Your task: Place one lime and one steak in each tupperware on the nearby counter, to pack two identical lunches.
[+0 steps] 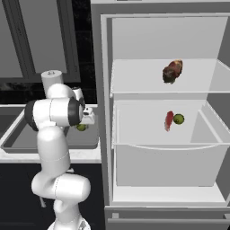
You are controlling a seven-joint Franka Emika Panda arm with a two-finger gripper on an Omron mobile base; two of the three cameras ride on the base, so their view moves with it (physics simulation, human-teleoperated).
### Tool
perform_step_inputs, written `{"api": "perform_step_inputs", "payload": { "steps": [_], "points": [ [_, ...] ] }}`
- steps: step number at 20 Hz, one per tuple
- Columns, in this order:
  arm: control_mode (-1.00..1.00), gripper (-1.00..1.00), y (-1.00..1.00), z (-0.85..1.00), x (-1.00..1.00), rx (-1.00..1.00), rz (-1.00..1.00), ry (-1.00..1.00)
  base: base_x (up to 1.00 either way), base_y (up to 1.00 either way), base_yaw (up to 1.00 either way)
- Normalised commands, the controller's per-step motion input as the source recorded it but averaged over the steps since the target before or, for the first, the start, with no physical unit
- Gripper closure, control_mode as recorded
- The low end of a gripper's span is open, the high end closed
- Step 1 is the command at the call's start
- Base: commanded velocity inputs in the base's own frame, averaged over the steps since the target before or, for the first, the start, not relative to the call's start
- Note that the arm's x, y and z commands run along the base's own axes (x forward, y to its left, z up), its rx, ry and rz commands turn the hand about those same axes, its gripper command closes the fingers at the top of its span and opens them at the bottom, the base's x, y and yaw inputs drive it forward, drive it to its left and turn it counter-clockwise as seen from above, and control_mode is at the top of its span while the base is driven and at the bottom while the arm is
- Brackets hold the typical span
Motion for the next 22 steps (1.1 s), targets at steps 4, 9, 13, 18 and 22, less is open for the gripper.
{"api": "perform_step_inputs", "payload": {
  "steps": [4,9,13,18,22],
  "points": [
    [-1.00,-1.00,0.00,0.55,0.00,-0.03,0.00,0.02,0.00,0.00,0.00],
    [-1.00,-1.00,0.00,0.76,-0.10,0.00,0.00,0.00,0.00,0.00,0.00],
    [-1.00,-1.00,0.00,0.66,-0.83,0.00,0.00,0.00,0.00,0.00,0.00],
    [-1.00,-1.00,0.00,0.25,-1.00,0.01,0.00,0.00,0.00,0.00,0.00],
    [-1.00,-1.00,0.00,0.01,-1.00,0.02,0.00,0.01,0.00,0.00,0.00]
  ]
}}
